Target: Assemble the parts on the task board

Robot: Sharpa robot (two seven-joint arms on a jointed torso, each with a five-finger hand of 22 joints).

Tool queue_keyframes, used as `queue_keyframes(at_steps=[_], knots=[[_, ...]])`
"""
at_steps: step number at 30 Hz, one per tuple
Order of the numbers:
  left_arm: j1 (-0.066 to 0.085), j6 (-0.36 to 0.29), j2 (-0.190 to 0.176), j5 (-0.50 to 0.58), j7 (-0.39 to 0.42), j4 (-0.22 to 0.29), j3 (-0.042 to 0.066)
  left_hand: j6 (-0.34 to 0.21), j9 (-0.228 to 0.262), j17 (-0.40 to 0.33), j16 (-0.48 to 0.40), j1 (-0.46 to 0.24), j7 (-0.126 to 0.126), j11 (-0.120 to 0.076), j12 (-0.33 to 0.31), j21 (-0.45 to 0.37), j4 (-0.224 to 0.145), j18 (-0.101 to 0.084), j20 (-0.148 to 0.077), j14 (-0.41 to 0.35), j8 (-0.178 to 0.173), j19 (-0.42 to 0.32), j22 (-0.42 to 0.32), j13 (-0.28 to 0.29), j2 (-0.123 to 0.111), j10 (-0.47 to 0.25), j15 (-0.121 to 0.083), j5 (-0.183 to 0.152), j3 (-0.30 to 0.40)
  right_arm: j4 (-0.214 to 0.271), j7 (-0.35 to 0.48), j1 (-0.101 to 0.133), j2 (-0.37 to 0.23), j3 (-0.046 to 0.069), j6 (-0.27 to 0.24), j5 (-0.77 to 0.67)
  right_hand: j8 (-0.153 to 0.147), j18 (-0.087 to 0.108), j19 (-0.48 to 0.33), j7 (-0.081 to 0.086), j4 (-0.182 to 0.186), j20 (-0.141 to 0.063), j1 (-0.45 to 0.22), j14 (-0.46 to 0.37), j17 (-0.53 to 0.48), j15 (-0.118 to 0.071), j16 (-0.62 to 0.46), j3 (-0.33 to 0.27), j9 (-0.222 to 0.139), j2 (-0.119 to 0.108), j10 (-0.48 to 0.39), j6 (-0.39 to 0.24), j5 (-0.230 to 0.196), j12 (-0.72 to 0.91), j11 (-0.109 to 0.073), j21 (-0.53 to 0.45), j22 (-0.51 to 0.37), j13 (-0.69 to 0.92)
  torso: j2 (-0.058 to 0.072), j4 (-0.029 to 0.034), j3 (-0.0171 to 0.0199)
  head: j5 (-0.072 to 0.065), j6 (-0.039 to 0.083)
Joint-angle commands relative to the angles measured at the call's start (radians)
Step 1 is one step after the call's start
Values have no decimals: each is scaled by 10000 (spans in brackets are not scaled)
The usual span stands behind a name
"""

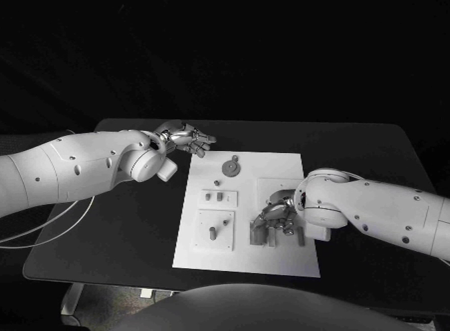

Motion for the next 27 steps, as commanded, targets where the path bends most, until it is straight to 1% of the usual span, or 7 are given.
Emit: queue_keyframes(at_steps=[1,4,12,18,22,26,27], knots=[[27,124,0,-43,33,29,6,-57,-16,12,-65,-44,-16,-18,-27,-54,59,134,3,-49,44,-84,-12,-9,-51,-72,20,5,-6,-19,9,-31,18,-16,-155,-171,-55,124,-82,14,148,-27,-180,-21,-7,-61,-44,5,6,-101,-72,-84,-123,-61,15,26,163,17,1,-2,6,11,4],[27,122,1,-47,32,26,6,-58,-17,14,-67,-44,-16,-18,-27,-54,61,134,4,-50,44,-85,-13,-10,-53,-72,20,5,-6,-17,19,-31,17,-16,-130,-171,-69,124,-96,17,305,-51,-311,-36,-2,-66,-43,44,18,-275,-91,-109,-632,-63,12,24,162,27,1,-3,7,13,6],[27,129,2,-53,24,22,6,-59,-18,19,-70,-43,-15,-18,-26,-53,65,134,5,-52,43,-88,-15,-11,-60,-74,22,4,-5,-6,39,-31,14,-16,-89,-171,-83,124,-105,24,416,-67,-372,-54,2,-67,-44,109,28,-516,-113,-136,-728,-67,17,23,162,35,1,-1,6,14,8],[27,148,-3,-82,-5,24,6,-60,-18,23,-73,-49,-15,-18,-25,-52,73,134,7,-52,43,-90,-17,-11,-66,-75,23,3,-5,-1,46,-32,12,-16,-89,-170,-87,124,-108,25,422,-74,-335,-60,4,-67,-44,156,32,-510,-120,-147,-727,-67,18,24,162,38,1,-1,8,15,-4],[27,150,-3,-88,-25,23,6,-60,-19,25,-74,-51,-14,-18,-24,-52,76,135,7,-53,43,-91,-18,-12,-69,-75,23,2,-5,-3,69,-32,-2,-16,-214,-204,-80,124,-131,41,151,-66,-142,-74,15,-56,-27,162,65,-43,-133,-162,-546,-48,28,60,182,58,1,-1,6,12,-10],[27,153,-4,-89,-40,22,6,-60,-19,27,-75,-51,-15,-18,-24,-51,80,135,8,-53,44,-91,-18,-12,-69,-76,23,3,-4,-10,112,-32,-6,-16,-315,-236,-64,124,-155,44,-295,-34,27,-74,22,-43,-8,112,103,722,-130,-156,-505,-28,30,99,186,72,1,-1,6,12,-10],[27,153,-3,-89,-41,18,6,-60,-19,27,-76,-51,-15,-18,-23,-51,81,135,8,-53,44,-91,-18,-12,-69,-76,24,3,-3,-15,123,-32,-7,-16,-308,-238,-61,124,-165,44,-463,-20,62,-74,24,-40,-1,108,114,1068,-129,-153,-501,-23,31,113,186,74,0,0,5,10,-19]])
